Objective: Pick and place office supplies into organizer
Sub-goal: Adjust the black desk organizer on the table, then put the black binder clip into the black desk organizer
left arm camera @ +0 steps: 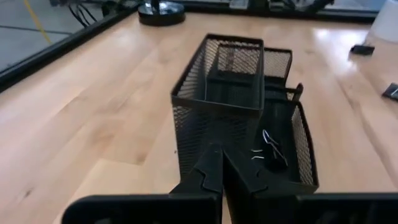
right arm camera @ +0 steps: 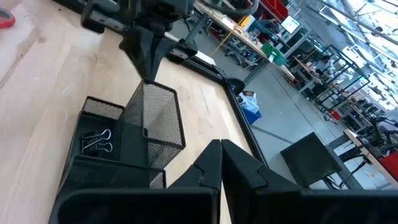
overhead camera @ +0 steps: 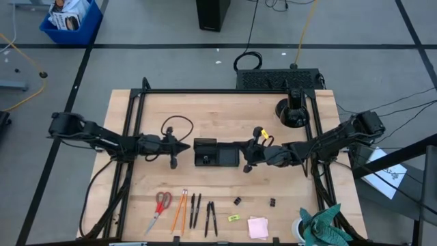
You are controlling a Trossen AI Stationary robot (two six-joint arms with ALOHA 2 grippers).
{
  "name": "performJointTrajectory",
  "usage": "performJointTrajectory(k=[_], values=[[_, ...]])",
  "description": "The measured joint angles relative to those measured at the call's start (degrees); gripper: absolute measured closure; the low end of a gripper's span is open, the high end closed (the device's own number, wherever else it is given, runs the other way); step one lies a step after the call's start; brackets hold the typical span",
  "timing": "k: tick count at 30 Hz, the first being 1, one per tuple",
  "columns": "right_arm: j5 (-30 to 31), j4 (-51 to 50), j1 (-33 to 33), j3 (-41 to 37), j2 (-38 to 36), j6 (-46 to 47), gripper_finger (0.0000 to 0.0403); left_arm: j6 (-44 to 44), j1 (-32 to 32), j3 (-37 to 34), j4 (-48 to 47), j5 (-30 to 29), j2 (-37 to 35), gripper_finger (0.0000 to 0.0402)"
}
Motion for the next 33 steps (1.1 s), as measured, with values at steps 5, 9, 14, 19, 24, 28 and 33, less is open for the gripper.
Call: performJointTrajectory(k=[5, 9, 14, 19, 24, 28, 33], values=[[0.00, 0.07, -0.03, 0.00, 0.00, -0.03, 0.0403, 0.27, 0.00, 2.99, -1.13, 0.09, 4.29, 0.0396], [0.00, 0.06, -0.03, 0.00, 0.00, 0.02, 0.0403, 0.78, 0.00, 4.88, -1.42, 0.11, 7.08, 0.0393], [0.00, 0.05, -0.03, 0.00, 0.00, 0.08, 0.0403, 1.74, 0.00, 7.51, -4.06, 0.09, 9.79, 0.0398], [-0.02, -0.21, 0.00, 0.00, 0.00, 0.82, 0.0403, 4.78, -0.02, 8.76, -5.59, -0.55, 10.51, 0.0392], [0.00, -0.71, 1.25, 0.02, 0.00, -0.82, 0.0403, 6.36, 0.00, 8.76, -11.49, -8.14, 7.35, 0.0398], [-0.02, -4.75, 4.21, 0.66, 0.00, -3.04, 0.0403, 6.14, -0.02, 8.74, -17.52, -9.44, 2.39, 0.0388], [-3.69, -22.87, 8.52, 7.09, 0.35, 3.76, 0.0403, 7.25, -0.07, 8.74, -19.13, -9.40, -4.53, 0.0390]])
